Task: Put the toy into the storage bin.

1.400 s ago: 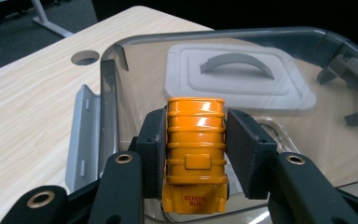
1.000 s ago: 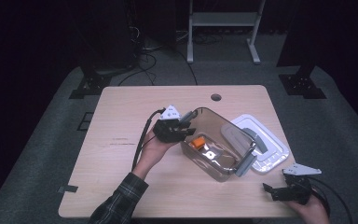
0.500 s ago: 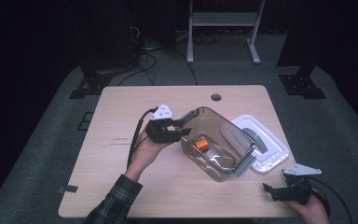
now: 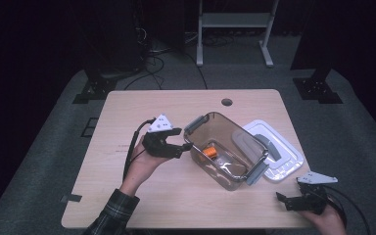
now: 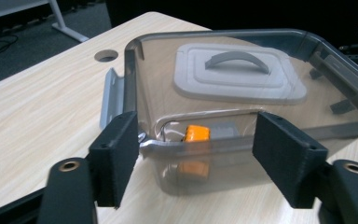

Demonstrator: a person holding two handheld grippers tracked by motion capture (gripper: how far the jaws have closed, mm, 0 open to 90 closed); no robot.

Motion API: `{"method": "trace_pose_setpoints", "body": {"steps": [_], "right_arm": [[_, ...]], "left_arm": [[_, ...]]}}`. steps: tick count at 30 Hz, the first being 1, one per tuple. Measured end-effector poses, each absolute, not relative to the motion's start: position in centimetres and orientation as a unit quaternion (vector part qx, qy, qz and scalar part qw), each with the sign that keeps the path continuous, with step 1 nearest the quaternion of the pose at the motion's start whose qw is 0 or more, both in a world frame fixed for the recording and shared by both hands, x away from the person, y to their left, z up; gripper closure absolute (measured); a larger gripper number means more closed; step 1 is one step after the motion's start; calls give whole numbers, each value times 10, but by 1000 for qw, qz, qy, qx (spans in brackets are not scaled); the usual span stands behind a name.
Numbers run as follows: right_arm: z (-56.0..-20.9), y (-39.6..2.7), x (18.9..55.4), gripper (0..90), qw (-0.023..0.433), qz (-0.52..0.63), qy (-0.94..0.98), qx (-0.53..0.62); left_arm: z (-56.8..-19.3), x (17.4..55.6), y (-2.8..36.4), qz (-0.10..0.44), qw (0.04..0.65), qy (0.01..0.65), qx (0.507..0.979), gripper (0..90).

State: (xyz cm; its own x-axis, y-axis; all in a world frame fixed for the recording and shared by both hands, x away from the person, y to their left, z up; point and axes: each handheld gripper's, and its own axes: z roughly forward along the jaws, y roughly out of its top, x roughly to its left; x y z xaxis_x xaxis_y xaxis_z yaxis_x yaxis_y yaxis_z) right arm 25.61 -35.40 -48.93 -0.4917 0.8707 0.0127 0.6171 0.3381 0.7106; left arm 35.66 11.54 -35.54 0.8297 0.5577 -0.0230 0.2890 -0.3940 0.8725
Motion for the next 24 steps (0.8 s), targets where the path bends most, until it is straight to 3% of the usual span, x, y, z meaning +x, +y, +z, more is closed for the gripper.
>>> {"method": "trace_pose_setpoints", "body": {"steps": [24], "right_arm": [[-489,-354,256,4,190,336,796,466]], "left_arm": [[-383,327,173,145,456,302,825,27]]}}
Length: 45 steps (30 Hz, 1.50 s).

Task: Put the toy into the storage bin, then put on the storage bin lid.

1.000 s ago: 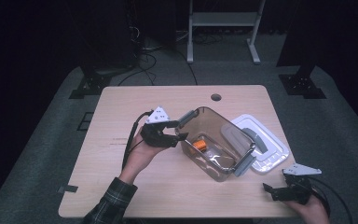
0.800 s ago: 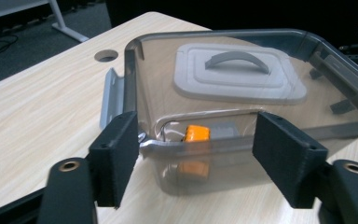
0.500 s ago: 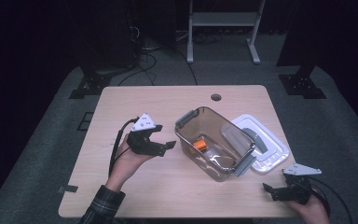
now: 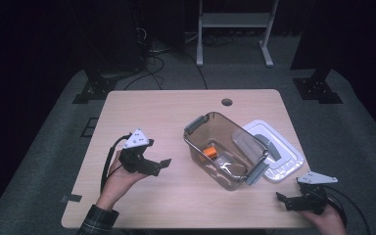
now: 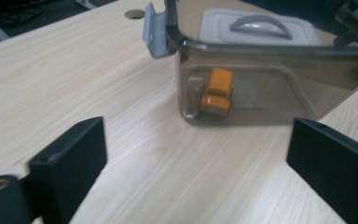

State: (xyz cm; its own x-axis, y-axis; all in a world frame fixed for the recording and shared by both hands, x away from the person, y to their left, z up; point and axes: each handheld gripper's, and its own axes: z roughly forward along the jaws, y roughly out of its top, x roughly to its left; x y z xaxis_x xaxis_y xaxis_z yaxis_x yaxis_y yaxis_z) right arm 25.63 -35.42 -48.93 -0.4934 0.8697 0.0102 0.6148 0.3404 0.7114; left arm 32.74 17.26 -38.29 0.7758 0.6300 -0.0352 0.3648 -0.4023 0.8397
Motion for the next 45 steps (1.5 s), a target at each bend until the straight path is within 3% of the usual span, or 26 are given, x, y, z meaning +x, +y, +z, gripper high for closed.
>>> {"method": "trace_pose_setpoints", "body": {"steps": [38,45], "right_arm": [[-489,-355,256,4,187,336,800,461],[-488,-354,257,4,183,330,803,461]], "left_arm": [[-472,295,222,144,340,335,867,0],[-481,294,223,135,343,330,869,0]]}}
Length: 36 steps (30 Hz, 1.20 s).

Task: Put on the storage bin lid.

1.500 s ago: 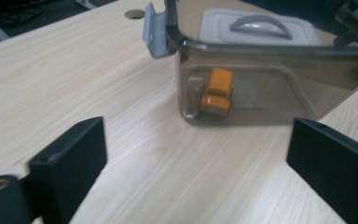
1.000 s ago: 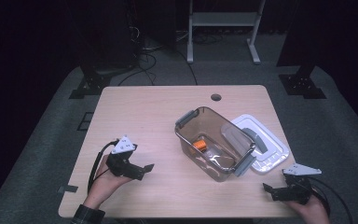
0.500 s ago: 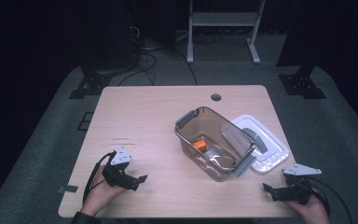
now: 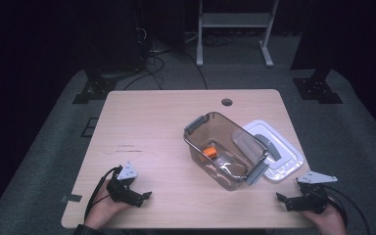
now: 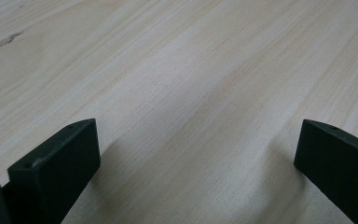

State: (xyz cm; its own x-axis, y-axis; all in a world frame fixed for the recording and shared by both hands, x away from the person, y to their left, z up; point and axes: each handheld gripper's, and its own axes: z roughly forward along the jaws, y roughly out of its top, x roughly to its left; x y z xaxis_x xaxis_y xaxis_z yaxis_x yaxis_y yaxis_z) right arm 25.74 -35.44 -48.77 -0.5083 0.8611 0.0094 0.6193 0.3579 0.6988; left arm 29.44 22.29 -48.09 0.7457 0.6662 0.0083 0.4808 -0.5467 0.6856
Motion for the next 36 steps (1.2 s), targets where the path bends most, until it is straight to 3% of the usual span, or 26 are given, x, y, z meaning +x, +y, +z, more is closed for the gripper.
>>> {"method": "trace_pose_setpoints", "body": {"steps": [36], "right_arm": [[-458,-349,286,7,203,367,783,459]], "left_arm": [[-484,293,226,140,360,319,865,0]]}}
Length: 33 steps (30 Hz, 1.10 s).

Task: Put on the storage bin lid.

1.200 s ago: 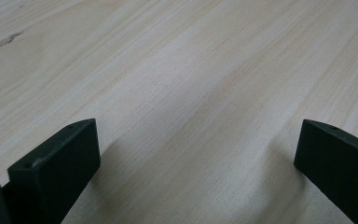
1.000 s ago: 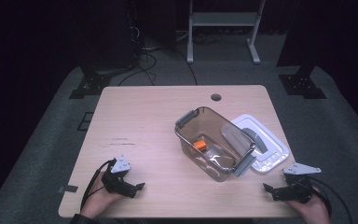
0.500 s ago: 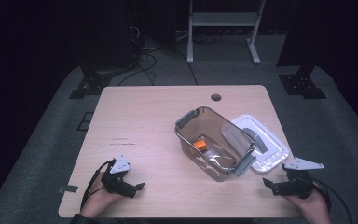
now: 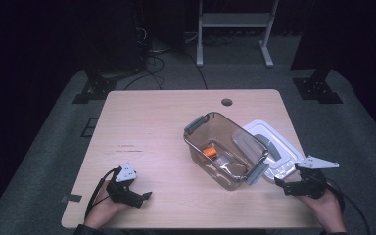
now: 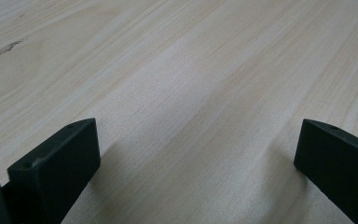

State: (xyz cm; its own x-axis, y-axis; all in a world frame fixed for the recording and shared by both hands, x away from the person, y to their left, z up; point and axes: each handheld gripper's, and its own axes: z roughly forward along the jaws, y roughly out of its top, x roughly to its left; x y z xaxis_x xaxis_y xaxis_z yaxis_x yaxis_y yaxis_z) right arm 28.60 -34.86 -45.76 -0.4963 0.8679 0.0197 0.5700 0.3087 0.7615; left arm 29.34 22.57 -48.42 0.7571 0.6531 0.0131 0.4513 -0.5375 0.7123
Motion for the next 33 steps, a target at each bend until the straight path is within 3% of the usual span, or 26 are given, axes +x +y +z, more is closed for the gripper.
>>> {"method": "trace_pose_setpoints", "body": {"steps": [5,7,14,30,33], "right_arm": [[-453,-346,295,7,207,366,783,459],[-452,-345,299,69,207,367,782,459],[-447,-339,311,121,217,359,785,455],[-443,-338,332,160,225,353,784,459],[-444,-339,336,214,226,360,782,456]], "left_arm": [[-484,293,226,140,360,319,866,0],[-484,293,226,140,360,319,866,0],[-484,293,226,140,360,319,866,0],[-484,293,226,140,360,319,866,0],[-484,293,226,140,360,319,865,0]]}}
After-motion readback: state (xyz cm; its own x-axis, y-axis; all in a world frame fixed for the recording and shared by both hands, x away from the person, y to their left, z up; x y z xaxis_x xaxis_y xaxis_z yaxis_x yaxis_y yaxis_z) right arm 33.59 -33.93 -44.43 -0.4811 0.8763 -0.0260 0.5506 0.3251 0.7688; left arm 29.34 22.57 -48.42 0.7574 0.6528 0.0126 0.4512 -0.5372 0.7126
